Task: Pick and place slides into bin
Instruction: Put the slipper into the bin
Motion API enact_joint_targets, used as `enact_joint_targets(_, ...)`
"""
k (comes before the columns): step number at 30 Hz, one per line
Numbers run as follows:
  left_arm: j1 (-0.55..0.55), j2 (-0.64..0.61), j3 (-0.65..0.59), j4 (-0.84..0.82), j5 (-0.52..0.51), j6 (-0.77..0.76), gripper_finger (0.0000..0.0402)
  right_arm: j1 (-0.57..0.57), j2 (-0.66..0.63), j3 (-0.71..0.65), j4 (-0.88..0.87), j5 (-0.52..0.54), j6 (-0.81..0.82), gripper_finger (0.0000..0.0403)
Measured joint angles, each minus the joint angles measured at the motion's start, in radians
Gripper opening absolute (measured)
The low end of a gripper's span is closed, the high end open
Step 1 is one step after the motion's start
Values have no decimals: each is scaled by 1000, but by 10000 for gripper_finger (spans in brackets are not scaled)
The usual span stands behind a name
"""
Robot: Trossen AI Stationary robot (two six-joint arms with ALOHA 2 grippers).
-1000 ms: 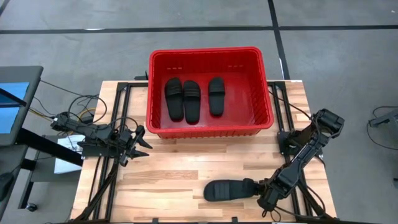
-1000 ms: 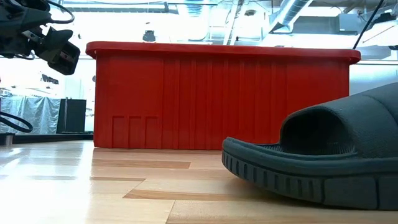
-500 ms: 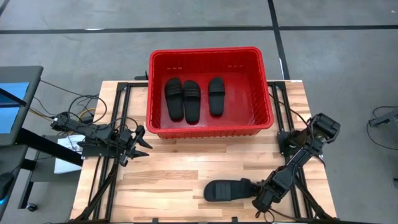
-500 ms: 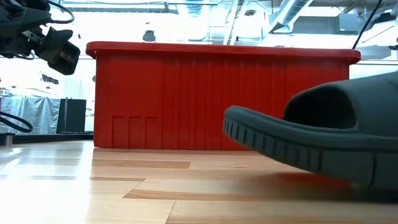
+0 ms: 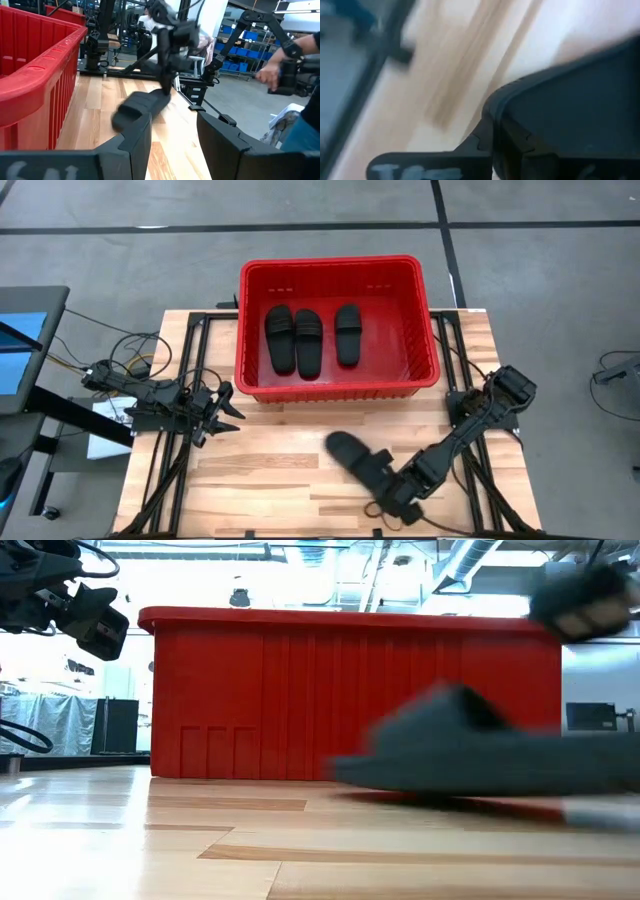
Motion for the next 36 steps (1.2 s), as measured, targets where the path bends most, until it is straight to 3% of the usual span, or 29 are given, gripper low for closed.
enact_joint_targets(9,0,0,0,0,0,0,149,9,-1,361,-128,14,25,1)
enact_joint_targets(17,0,0,0,0,0,0,149,14,-4,624,-305,267,20,0)
enact_joint_targets(25,0,0,0,0,0,0,149,-48,-6,764,-530,549,-8,0)
enact_joint_targets(36,0,0,0,0,0,0,149,-352,-7,801,-795,543,-33,0)
